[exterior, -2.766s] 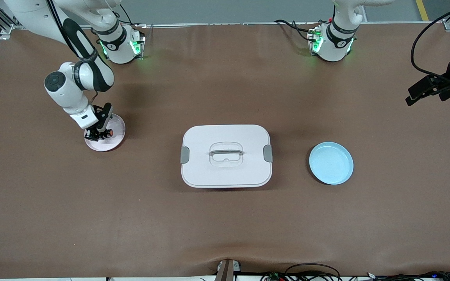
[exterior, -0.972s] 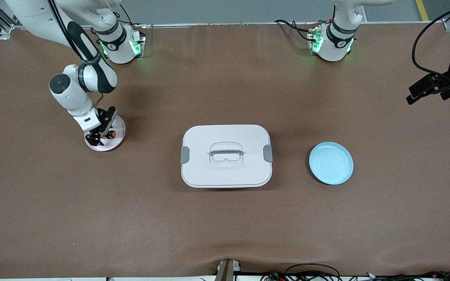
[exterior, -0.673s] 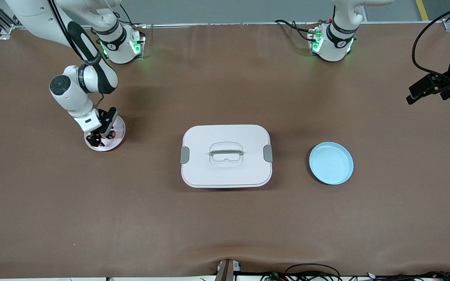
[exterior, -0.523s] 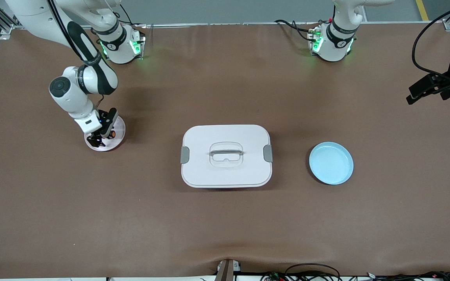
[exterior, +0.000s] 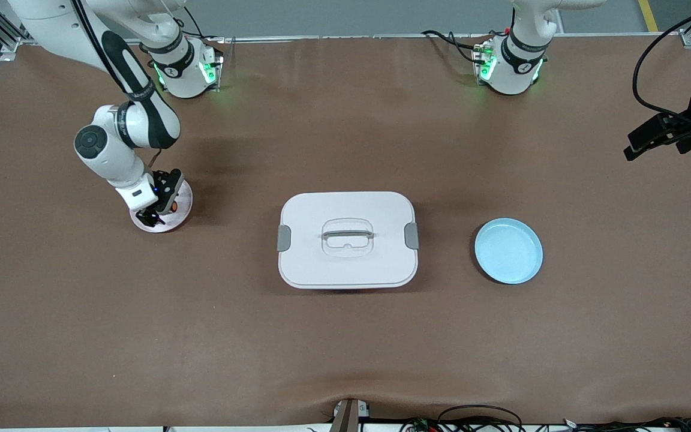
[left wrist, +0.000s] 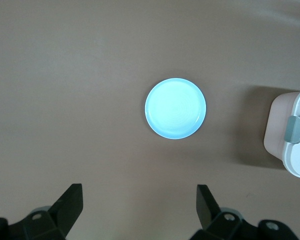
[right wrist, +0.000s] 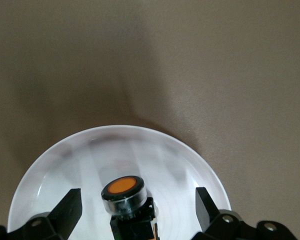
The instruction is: Transfer orange switch to right arm and place
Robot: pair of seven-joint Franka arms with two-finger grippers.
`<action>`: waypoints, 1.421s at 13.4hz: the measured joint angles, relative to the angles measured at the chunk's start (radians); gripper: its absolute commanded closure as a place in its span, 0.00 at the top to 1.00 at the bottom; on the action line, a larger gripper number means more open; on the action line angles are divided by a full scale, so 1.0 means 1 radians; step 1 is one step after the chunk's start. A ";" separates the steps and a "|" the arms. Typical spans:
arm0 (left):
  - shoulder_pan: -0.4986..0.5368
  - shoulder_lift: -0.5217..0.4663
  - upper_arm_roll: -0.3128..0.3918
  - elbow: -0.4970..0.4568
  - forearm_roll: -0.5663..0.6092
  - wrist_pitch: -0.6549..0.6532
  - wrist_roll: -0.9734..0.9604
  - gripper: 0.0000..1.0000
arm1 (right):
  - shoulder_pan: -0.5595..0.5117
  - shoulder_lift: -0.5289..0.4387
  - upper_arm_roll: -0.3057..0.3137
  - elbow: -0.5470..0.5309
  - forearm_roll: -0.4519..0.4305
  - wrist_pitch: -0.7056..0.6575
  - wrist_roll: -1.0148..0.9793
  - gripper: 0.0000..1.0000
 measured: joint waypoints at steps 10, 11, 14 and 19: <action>0.000 0.001 0.000 0.000 0.000 0.000 0.000 1.00 | -0.019 -0.110 -0.017 0.428 -0.001 -0.681 0.176 1.00; 0.000 0.001 0.000 0.000 0.000 0.000 0.000 1.00 | -0.033 -0.110 -0.022 0.472 -0.001 -0.715 0.178 1.00; 0.000 0.001 0.000 0.000 0.000 0.000 0.000 1.00 | -0.061 -0.109 -0.027 0.552 -0.063 -0.757 0.209 1.00; 0.000 0.001 0.000 0.001 0.000 0.000 0.000 1.00 | -0.064 -0.106 -0.023 0.685 -0.103 -0.887 0.489 1.00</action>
